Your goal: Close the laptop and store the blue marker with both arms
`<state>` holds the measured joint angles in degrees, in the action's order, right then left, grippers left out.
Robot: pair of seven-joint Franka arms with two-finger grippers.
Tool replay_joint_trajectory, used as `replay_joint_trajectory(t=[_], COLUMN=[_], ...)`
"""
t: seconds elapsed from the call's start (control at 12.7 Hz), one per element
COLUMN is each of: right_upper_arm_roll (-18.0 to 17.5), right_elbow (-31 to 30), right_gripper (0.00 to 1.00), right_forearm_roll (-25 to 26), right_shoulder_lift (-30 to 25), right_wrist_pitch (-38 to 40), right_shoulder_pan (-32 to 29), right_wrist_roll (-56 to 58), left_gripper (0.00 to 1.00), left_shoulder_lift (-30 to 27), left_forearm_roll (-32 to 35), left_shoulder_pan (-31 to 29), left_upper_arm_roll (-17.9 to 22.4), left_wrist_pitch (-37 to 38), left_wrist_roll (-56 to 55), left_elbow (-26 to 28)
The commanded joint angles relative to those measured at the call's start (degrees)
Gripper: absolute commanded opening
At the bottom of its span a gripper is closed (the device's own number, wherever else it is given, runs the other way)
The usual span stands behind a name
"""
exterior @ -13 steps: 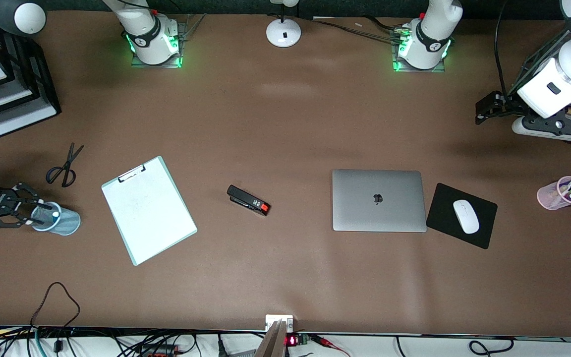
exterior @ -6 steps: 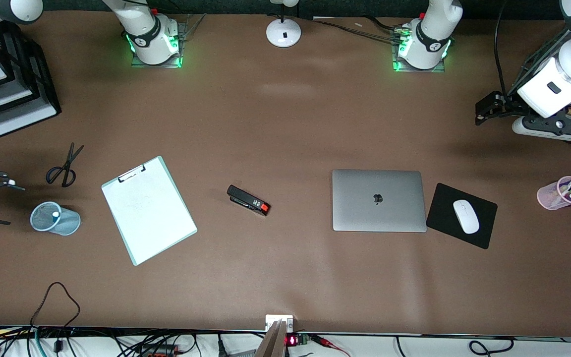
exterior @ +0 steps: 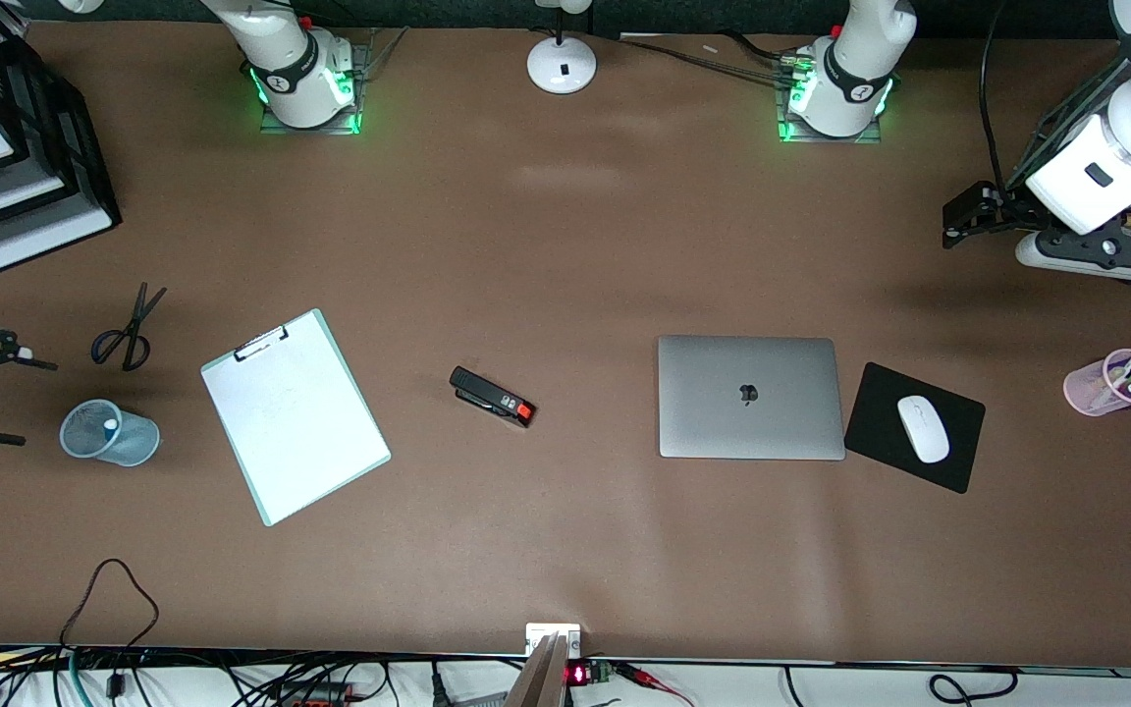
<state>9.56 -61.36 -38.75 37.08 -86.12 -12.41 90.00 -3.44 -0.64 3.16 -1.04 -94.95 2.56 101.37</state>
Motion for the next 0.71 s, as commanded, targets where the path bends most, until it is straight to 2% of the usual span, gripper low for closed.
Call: replay_joint_trajectory(t=[0.0,0.08,0.24,0.47,0.63], right_upper_arm_roll=[0.1,0.0,-0.2,-0.2,-0.2], right_elbow=[0.0,-0.1,-0.7,-10.1,-16.4], right_gripper=[1.00,1.00,1.00,1.00,1.00], right_forearm_roll=[3.4,4.2,9.1,14.2,16.2], right_shoulder_lift=[-2.3,-3.8,-6.2,-13.3,-16.7], right_wrist_pitch=[0.6,0.2,-0.4,-7.4,-8.4], right_shoulder_pan=[3.5,4.8,8.4,12.5,14.1], right_wrist_roll=[-6.8,-9.6,-17.1,-27.8,-37.0], left_gripper=[1.00,1.00,1.00,1.00,1.00], left_shoulder_lift=[0.3,0.3,0.3,0.3,0.2], left_forearm_roll=[-0.4,-0.4,0.5,2.8,2.8], left_shoulder_pan=[0.1,0.1,0.5,0.8,0.7], left_upper_arm_roll=[0.0,0.0,-0.1,-1.0,-1.0], left_wrist_pitch=[0.6,0.6,0.6,0.5,0.6], left_wrist_roll=[-0.2,-0.3,-0.3,-0.4,-0.4], left_elbow=[-1.2,-1.2,-1.3,-1.3,-1.3])
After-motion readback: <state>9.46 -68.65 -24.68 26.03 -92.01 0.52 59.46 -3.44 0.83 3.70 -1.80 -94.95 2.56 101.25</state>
